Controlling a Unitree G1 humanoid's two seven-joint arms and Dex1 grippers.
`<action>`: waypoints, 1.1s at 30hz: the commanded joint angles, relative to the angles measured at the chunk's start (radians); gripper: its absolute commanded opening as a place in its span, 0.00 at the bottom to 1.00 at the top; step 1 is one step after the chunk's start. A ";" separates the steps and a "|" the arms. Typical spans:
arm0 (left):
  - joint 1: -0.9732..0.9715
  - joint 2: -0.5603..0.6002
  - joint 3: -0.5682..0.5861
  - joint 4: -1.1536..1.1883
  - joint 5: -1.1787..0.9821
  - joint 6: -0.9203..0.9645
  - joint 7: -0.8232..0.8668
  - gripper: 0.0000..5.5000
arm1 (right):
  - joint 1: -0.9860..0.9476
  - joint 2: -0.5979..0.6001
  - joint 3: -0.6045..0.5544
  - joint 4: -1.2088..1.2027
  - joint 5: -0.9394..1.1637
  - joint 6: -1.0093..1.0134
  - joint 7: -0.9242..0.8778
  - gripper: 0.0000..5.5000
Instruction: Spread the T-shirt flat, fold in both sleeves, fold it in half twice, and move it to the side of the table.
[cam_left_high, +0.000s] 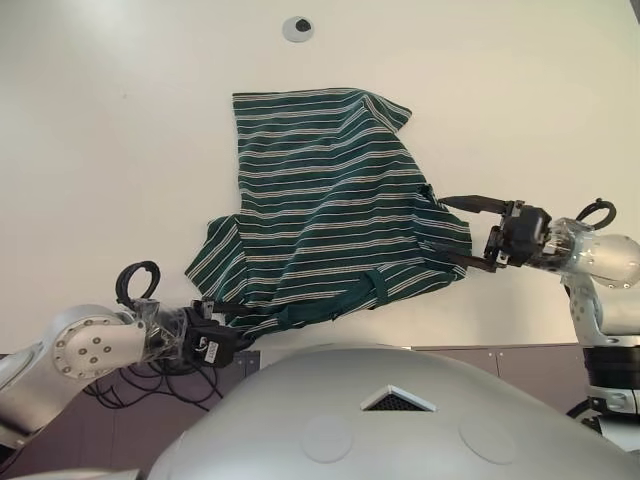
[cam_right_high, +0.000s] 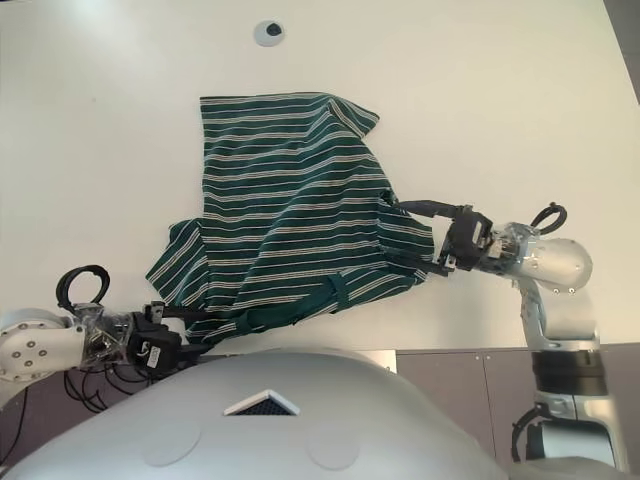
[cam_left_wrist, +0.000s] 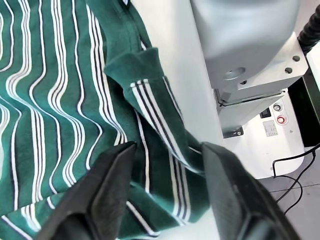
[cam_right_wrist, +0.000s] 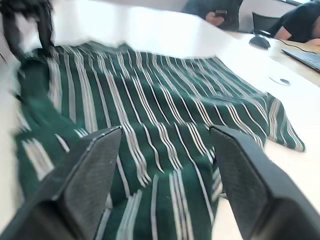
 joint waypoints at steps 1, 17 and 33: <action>0.066 -0.007 0.110 -0.049 -0.035 -0.028 -0.058 0.53 | -0.060 -0.015 0.036 0.082 -0.191 -0.123 -0.094 0.59; -0.855 -0.630 -0.250 0.607 0.011 0.282 0.186 0.54 | -0.093 -0.133 0.151 0.203 -0.312 -0.431 -0.108 0.59; -0.953 -0.793 -0.249 1.093 0.132 0.230 0.310 0.54 | -0.029 -0.180 0.237 0.193 -0.435 -0.744 -0.211 0.59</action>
